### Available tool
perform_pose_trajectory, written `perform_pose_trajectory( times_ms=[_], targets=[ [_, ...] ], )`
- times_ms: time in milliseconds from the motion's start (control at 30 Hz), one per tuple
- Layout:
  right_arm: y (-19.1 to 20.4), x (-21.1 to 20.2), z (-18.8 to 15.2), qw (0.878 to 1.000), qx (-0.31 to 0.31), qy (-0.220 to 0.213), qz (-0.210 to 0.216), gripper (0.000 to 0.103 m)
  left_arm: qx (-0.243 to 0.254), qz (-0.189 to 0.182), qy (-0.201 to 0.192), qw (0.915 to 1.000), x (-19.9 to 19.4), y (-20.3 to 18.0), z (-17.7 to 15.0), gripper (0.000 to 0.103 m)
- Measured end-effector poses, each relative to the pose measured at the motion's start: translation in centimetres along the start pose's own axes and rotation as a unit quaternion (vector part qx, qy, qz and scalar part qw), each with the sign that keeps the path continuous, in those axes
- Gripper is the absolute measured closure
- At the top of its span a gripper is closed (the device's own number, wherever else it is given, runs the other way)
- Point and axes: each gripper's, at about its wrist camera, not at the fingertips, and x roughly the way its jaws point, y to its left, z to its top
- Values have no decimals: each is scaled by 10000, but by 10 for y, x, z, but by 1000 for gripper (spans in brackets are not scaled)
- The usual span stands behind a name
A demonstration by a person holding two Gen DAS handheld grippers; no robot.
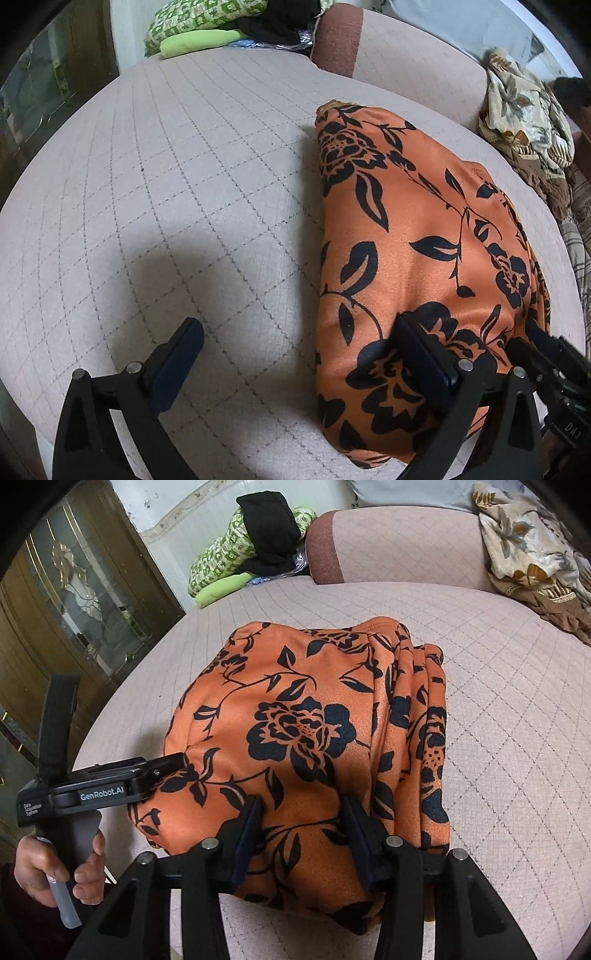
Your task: Fold small clothes
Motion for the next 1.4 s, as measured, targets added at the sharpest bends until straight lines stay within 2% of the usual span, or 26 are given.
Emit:
perform_pose_trajectory(
  times_ms=[167, 300, 367, 467, 600, 700, 767, 833, 1000, 1100, 1233, 1400],
  targets=[
    [4, -17, -10, 9997, 79, -192, -160, 53, -314, 230, 18, 9992, -27, -1, -7, 0],
    [15, -44, -24, 9990, -24, -217, -384, 52, -341, 564, -258, 9975, -66, -5, -20, 0],
    [18, -63, -28, 9988, -57, -205, -442, 51, -271, 844, -536, 9946, -95, -9, -24, 0],
    [17, -93, -27, 9982, 95, -353, -474, 49, -146, 1311, -1379, 9816, -155, -20, -28, 0],
    [23, -146, -19, 9922, 93, -897, -860, 46, 104, 1634, -2369, 9576, -235, -46, -35, 0],
    [33, -194, -12, 9831, 14, -1436, -1139, 41, 228, 1834, -2883, 9395, -280, -60, -35, 0],
    [36, -218, -6, 9776, -16, -1696, -1248, 39, 195, 1673, -3195, 9325, -310, -64, -38, 0],
    [42, -248, -1, 9708, -49, -1980, -1357, 37, 147, 1496, -3307, 9317, -329, -66, -38, 0],
    [59, -297, 4, 9568, -155, -2381, -1661, 34, -29, 1399, -3462, 9277, -359, -71, -41, 0],
    [69, -315, 5, 9554, -172, -2466, -1615, 34, -3, 1508, -3576, 9216, -369, -72, -43, 0],
    [83, -331, 6, 9559, -114, -2536, -1475, 34, 34, 1716, -3812, 9084, -388, -73, -52, 0],
    [106, -337, 4, 9547, -358, -2612, -1384, 34, -61, 1682, -3985, 9016, -407, -67, -60, 0]
  ],
)
